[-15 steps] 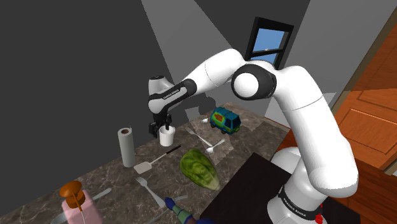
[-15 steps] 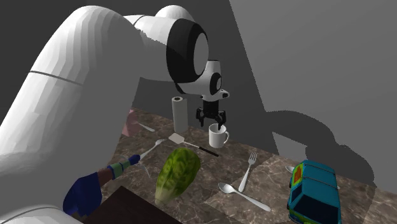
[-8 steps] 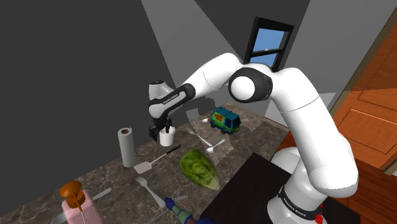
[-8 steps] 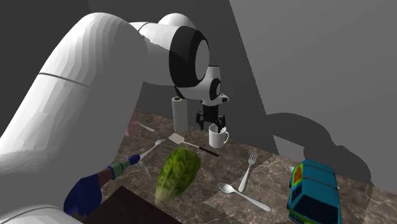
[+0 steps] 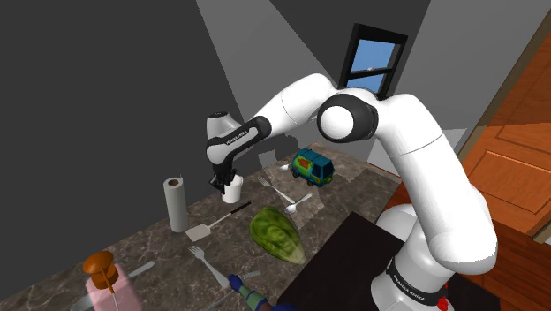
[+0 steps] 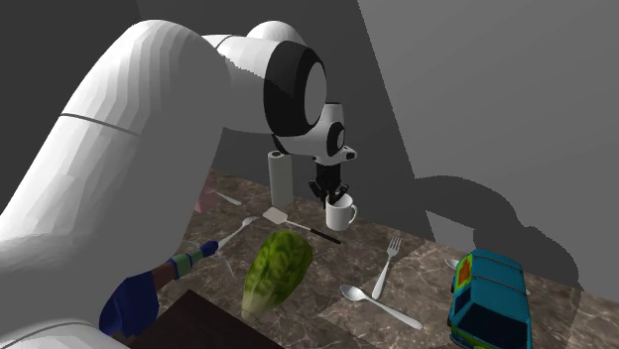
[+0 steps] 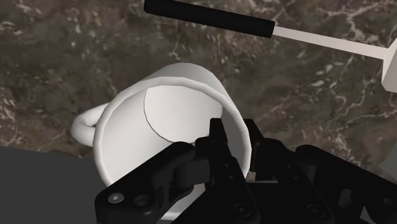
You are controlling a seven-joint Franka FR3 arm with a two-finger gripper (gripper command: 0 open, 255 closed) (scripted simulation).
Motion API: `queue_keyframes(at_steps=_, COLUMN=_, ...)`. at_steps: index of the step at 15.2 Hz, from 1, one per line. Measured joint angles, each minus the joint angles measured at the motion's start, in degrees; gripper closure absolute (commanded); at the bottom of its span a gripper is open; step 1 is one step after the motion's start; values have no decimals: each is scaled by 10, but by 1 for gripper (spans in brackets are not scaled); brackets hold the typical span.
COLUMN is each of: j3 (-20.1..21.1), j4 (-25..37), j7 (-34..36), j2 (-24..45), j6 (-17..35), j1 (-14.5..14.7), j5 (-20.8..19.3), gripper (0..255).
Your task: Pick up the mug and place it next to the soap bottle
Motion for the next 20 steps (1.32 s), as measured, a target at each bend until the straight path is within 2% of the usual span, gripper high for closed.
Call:
queue_keyframes(at_steps=8, j3=0, j4=-1, j7=0, j2=-2, j6=-2, j1=0, j5=0, gripper=255)
queue_keyframes(at_steps=20, j3=2, j4=-2, j7=-5, j2=-59, j6=-57, j1=-2, j5=3, gripper=255)
